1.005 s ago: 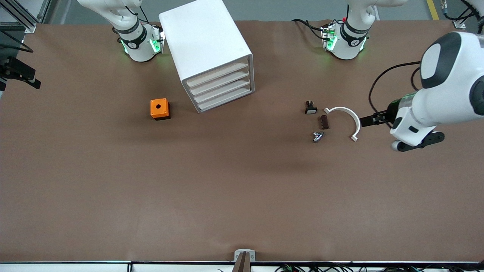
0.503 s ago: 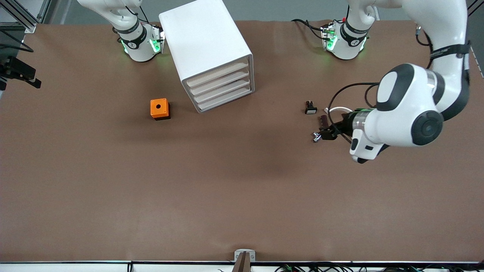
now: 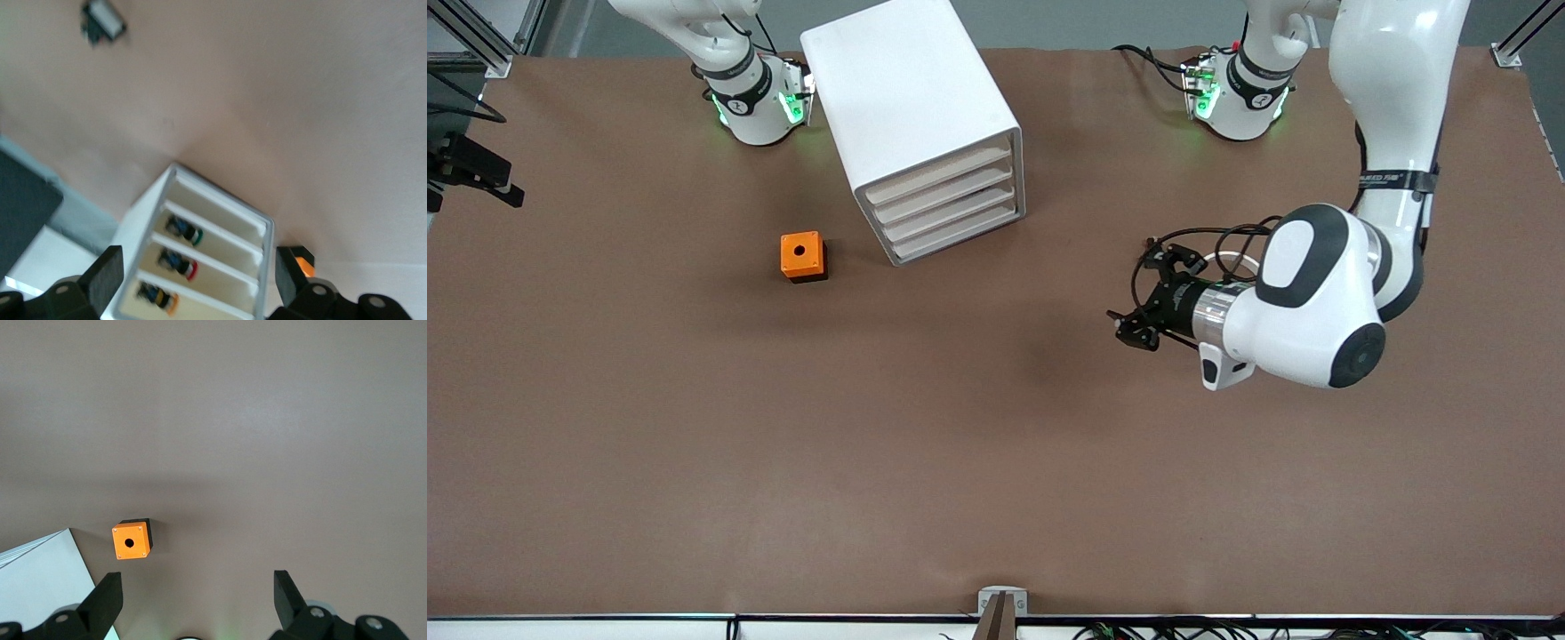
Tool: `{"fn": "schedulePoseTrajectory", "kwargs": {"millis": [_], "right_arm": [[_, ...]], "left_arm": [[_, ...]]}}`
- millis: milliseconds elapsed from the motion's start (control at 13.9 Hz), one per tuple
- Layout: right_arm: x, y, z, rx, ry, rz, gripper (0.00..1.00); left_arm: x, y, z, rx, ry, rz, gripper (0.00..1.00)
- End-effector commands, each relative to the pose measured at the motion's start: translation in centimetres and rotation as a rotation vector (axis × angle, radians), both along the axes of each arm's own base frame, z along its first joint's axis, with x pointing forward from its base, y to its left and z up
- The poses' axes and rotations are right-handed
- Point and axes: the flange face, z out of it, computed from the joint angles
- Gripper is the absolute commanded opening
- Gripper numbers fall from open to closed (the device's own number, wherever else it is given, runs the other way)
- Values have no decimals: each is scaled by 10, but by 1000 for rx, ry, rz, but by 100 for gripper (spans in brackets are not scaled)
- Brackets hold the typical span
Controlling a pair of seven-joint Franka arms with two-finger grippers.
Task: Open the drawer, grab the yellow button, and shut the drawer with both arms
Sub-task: 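Move the left gripper toward the white cabinet's drawer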
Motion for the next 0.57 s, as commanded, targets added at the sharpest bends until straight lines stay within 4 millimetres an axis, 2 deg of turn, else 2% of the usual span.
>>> {"fn": "schedulePoseTrajectory", "kwargs": {"millis": [0,215,503], "right_arm": [[-7,-4,3,1,-3,-5,100],[-7,-4,2,1,0,-5,100],[-7,-4,2,1,0,-5,100]], "left_arm": [[-5,-28,-11,32,168,129,100],[-16,-48,-39,115,390,229,100],[-30,-60,-57,181,625,276,100]]}}
